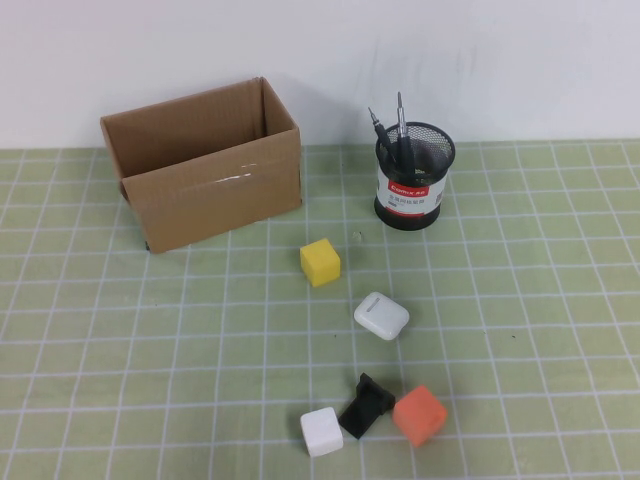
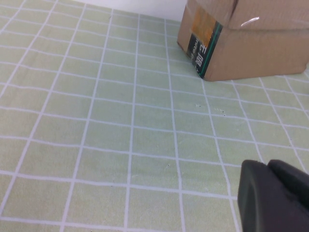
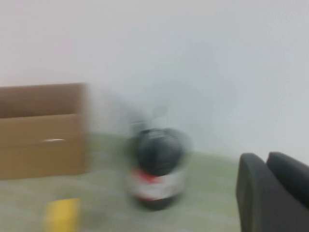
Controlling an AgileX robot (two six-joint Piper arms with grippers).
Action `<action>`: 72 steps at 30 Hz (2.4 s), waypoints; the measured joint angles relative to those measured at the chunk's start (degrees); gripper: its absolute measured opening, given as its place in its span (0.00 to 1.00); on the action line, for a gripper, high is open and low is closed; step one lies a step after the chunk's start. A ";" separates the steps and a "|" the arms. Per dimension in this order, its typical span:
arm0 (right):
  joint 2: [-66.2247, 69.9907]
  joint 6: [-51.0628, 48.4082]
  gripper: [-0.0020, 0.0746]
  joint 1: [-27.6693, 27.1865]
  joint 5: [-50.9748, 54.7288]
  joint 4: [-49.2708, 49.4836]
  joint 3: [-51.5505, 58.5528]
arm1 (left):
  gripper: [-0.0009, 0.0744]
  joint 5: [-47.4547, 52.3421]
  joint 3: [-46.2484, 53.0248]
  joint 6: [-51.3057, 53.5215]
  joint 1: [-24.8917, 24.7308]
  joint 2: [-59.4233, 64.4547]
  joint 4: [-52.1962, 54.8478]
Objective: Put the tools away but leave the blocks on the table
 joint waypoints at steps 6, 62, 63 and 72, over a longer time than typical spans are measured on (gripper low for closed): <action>-19.57 0.90 0.01 -14.34 4.84 0.68 12.08 | 0.01 0.00 0.00 0.00 0.00 0.00 0.00; -41.69 0.81 0.01 -19.86 18.68 0.74 34.67 | 0.01 0.00 0.00 0.00 0.00 -0.13 0.00; -41.69 0.81 0.01 -19.86 18.68 0.74 34.67 | 0.01 0.00 0.00 0.00 0.00 -0.13 0.00; -41.69 0.81 0.01 -19.86 18.68 0.64 34.67 | 0.01 0.00 0.00 0.00 0.00 -0.13 0.00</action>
